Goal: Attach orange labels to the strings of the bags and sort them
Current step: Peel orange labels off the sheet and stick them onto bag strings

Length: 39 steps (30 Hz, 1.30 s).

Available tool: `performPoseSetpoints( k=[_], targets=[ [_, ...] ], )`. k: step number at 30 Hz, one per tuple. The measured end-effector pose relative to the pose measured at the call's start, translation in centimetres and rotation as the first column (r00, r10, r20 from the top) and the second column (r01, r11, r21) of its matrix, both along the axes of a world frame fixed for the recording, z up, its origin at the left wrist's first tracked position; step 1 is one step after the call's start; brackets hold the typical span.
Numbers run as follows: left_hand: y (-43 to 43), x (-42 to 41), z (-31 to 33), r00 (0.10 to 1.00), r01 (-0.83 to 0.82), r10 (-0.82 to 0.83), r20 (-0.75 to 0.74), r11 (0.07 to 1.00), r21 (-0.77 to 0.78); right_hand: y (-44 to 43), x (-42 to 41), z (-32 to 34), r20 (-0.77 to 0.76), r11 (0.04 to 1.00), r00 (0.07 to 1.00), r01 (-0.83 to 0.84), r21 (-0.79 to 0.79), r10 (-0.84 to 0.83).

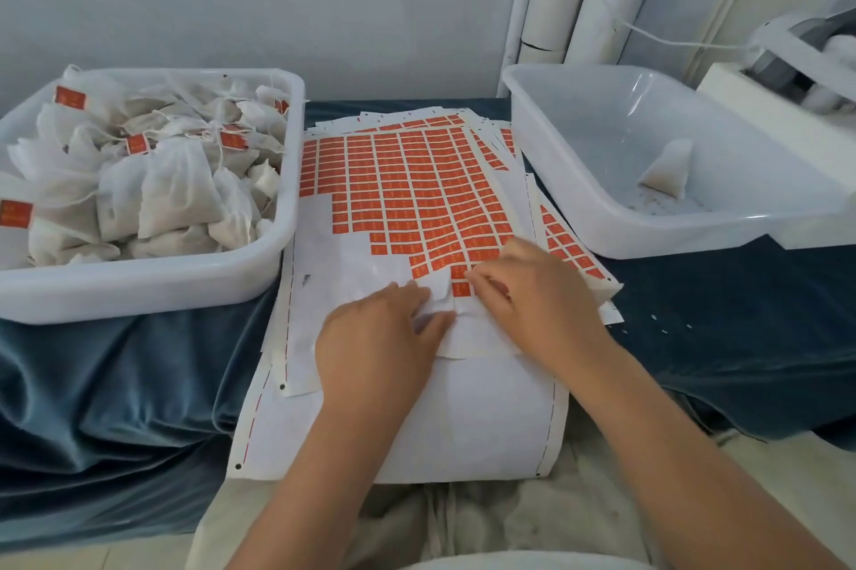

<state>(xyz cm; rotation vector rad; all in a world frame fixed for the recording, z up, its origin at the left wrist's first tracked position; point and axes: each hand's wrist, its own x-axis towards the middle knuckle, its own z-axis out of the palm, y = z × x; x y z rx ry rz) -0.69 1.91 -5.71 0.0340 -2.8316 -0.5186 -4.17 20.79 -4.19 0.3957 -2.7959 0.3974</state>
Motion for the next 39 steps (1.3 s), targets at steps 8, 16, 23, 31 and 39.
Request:
performPoseSetpoints(
  k=[8, 16, 23, 31, 39],
  targets=[
    [-1.0, 0.0, 0.6, 1.000, 0.000, 0.001, -0.001, 0.917, 0.398, -0.5, 0.0, -1.4, -0.001, 0.990, 1.000, -0.020, -0.142, 0.020],
    [-0.8, 0.1, 2.5, 0.988, -0.050, -0.118, 0.101, 0.376, 0.925, -1.8, 1.2, -0.1, -0.122, 0.913, 0.991, -0.005, -0.409, -0.050],
    [0.0, 1.0, 2.7, 0.979, -0.083, -0.159, 0.126, 0.251, 0.964, -2.3, 2.0, 0.7, -0.112, 0.872, 0.994, -0.049, -0.486, -0.007],
    [0.5, 1.3, 3.1, 0.980, -0.075, -0.164, 0.115, 0.232, 0.970, -2.4, 2.3, 1.5, -0.152, 0.920, 0.981, -0.165, -0.357, 0.117],
    [0.8, 1.1, 2.6, 0.988, 0.014, -0.144, 0.051, 0.420, 0.907, -2.0, 2.2, 1.8, -0.121, 0.921, 0.979, -0.193, -0.337, 0.161]
  ],
)
